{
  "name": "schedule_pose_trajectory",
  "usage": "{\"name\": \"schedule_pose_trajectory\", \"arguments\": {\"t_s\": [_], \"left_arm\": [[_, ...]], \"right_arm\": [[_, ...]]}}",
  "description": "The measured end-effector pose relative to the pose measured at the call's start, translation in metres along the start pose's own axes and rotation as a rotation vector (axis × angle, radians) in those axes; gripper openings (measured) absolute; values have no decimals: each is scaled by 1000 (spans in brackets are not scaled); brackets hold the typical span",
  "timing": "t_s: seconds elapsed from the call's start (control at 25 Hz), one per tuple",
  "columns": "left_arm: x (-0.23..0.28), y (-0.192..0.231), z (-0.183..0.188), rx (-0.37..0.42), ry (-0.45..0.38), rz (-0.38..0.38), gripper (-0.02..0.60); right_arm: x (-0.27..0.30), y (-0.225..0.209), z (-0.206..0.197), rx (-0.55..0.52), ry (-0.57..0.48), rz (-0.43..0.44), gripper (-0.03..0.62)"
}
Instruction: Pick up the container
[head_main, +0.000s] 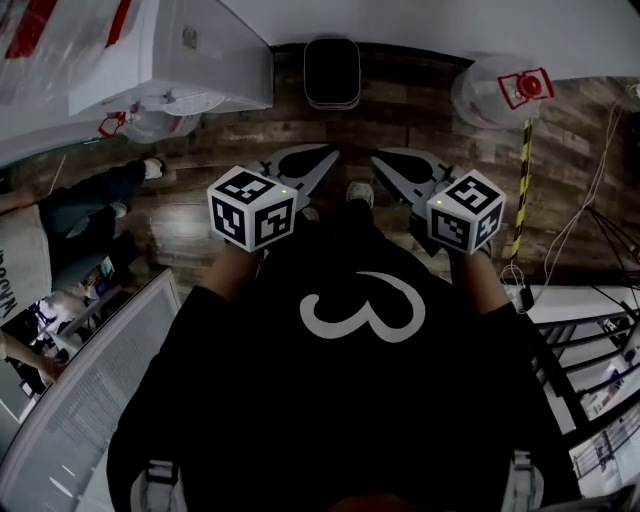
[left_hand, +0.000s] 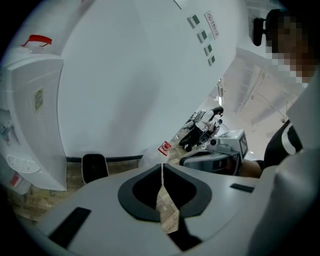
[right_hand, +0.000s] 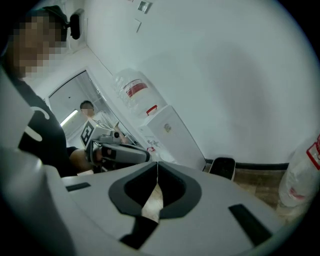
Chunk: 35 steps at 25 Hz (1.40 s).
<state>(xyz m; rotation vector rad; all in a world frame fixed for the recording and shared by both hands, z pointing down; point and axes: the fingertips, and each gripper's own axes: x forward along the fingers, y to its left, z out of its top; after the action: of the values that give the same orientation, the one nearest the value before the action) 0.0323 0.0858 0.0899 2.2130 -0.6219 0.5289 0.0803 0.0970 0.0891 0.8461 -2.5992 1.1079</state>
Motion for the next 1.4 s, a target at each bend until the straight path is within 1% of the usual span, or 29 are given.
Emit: {"name": "schedule_pose_trajectory", "arguments": {"t_s": [0.16,0.36,0.48,0.64,0.72,0.84,0.92,1.04,1.12,1.24,1.4], "left_arm": [[18,26,-12,-38,4,23,18],[30,78,-29,-78,35,78,18],[35,112,-41,-103,55,116,20],[44,166,-61,-167,74,151,28],[47,197,-73,-189,94,188,34],[54,239,-92,-223,120,232,56],[60,262,-103,-250,141,238,87],[69,293,-115,-268,174,250,97],[76,312,-120,-280,188,251,109],[89,336,-125,-289,205,251,130],[110,369,-140,-284,208,258,141]], "right_arm": [[10,-26,-14,17,38,16,26],[37,-63,-28,48,74,0,26],[51,-91,-44,79,115,-35,26],[76,-130,-68,116,165,-72,28],[89,-146,-78,148,180,-84,28],[105,-169,-96,136,228,-129,28],[115,-189,-108,142,252,-168,28],[135,-222,-124,203,272,-217,28],[150,-241,-134,224,293,-242,28],[173,-266,-149,247,313,-259,28],[197,-304,-178,276,331,-293,29]]}}
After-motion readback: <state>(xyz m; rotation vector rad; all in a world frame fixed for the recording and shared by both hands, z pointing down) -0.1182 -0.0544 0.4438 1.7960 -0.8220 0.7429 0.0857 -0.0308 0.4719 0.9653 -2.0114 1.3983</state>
